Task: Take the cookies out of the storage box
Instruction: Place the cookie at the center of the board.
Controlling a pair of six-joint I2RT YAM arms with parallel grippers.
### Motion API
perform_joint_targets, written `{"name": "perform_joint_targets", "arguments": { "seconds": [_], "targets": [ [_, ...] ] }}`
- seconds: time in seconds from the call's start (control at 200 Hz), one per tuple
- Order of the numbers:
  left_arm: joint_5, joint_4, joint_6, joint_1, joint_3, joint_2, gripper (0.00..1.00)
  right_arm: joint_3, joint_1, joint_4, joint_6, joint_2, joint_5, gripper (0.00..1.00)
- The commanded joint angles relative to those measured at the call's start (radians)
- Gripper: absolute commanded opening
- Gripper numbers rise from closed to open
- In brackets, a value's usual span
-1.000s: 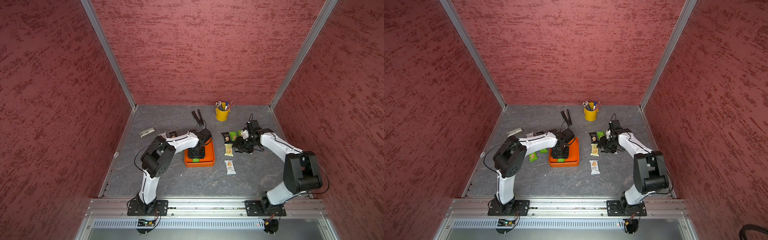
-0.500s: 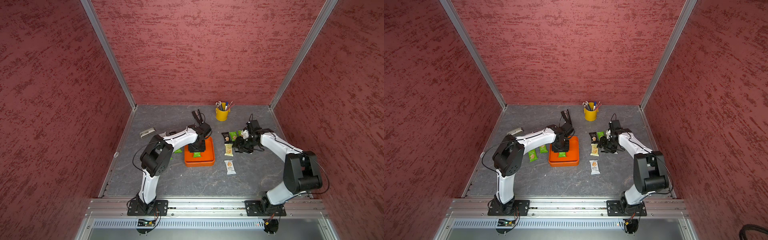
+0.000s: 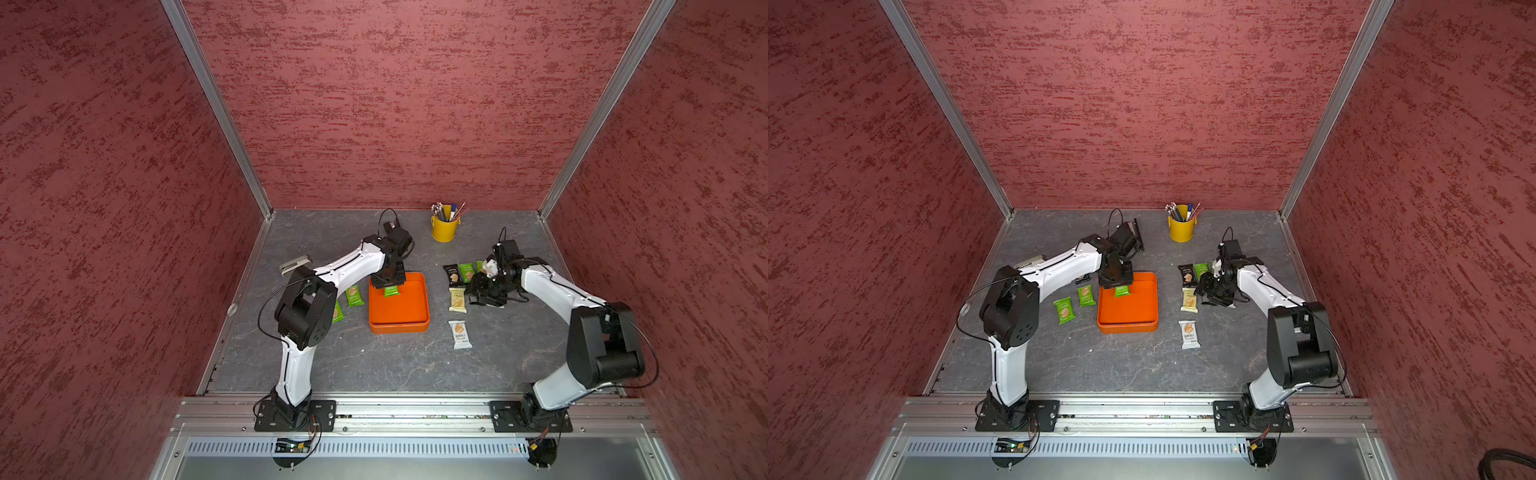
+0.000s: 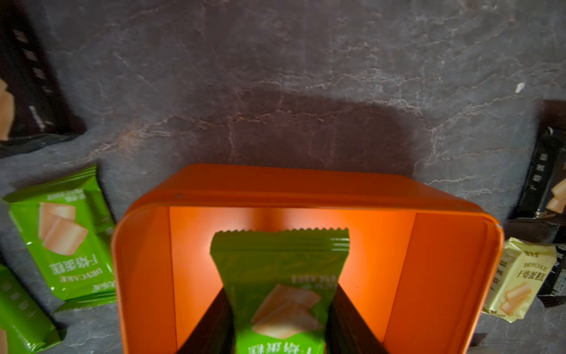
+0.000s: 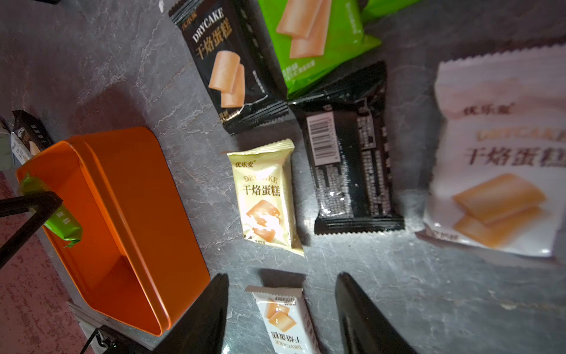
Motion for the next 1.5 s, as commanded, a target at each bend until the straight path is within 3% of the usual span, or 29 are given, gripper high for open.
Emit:
{"name": "perform_joint_targets", "arguments": {
  "seconds": [0.0,0.526,1.102,1.498],
  "targets": [
    [-0.010,-0.037,0.016,0.042,0.001,-0.072,0.45,0.036,-0.009,0.046,0.018,-0.008,-0.024,0.60],
    [-0.022,-0.019,0.087,0.303,-0.307,-0.309,0.45,0.110,0.011,0.257,0.155,0.098,-0.180,0.60],
    [0.012,0.087,0.223,0.660,-0.479,-0.368,0.46,0.238,0.076,0.342,0.242,0.206,-0.222,0.60],
    [0.028,0.173,0.251,0.698,-0.554,-0.326,0.48,0.257,0.075,0.299,0.234,0.198,-0.196,0.60]
  ]
}}
